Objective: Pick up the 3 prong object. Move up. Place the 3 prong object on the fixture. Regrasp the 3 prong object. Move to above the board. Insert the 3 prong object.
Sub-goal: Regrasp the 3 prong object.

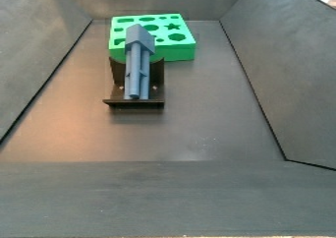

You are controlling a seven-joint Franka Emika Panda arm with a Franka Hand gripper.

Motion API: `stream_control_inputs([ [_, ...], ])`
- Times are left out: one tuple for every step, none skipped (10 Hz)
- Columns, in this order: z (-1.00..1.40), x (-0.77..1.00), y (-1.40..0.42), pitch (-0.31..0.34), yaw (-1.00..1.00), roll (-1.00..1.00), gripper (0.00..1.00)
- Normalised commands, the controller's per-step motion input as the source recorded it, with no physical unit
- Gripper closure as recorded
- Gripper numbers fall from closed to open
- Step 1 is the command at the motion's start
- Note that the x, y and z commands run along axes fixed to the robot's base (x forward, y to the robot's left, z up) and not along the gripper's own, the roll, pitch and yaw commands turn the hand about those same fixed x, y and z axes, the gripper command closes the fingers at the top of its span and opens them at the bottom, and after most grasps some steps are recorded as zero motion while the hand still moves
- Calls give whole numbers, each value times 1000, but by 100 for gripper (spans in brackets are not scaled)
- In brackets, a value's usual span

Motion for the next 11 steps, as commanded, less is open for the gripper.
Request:
stream_control_inputs([
  [9,15,-20,49,33,1000,0],
  [0,35,-22,58,36,1000,0],
  [-2,48,-23,67,40,1000,0],
  [4,58,-27,80,45,1000,0],
  [-2,79,-32,100,53,1000,0],
  [-6,93,-34,118,61,1000,0],
  [-5,99,-37,132,69,1000,0],
  [-5,106,-44,159,88,1000,0],
  [-4,105,-47,187,118,1000,0],
  [-8,108,-47,210,149,1000,0],
  [-10,108,-50,230,194,1000,0],
])
